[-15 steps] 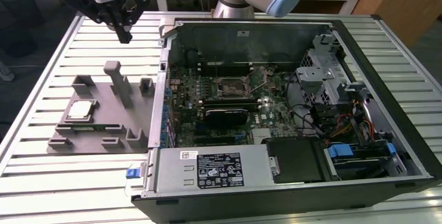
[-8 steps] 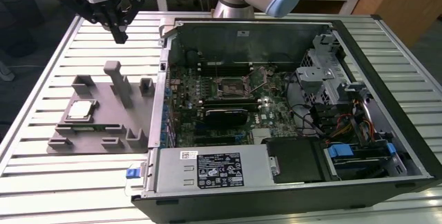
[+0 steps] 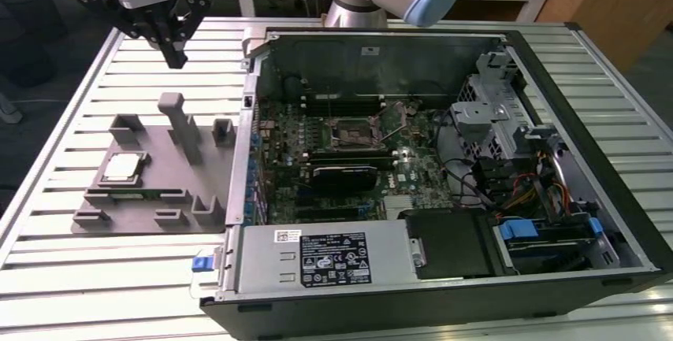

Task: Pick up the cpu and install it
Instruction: 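Reach for the cpu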

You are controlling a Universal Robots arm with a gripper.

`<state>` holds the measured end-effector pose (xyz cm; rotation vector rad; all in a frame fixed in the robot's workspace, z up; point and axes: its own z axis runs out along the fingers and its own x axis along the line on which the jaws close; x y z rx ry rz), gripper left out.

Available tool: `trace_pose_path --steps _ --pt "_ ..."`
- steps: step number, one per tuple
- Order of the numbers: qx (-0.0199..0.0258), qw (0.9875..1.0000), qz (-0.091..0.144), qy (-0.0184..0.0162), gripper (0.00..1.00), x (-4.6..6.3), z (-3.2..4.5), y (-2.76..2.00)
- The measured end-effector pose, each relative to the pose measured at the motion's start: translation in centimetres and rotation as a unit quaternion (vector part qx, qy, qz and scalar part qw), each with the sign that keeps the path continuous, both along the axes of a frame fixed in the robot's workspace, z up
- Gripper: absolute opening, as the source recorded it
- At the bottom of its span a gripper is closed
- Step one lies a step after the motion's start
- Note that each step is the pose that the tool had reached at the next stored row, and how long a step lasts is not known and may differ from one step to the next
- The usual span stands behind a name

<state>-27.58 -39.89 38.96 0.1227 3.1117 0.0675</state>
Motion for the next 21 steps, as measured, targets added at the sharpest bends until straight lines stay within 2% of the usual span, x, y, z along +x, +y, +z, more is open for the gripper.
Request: trace_pose_path --steps 21 --pt "0.0 1.0 0.0 0.0 0.11 -1.8 -0.77 0.0"
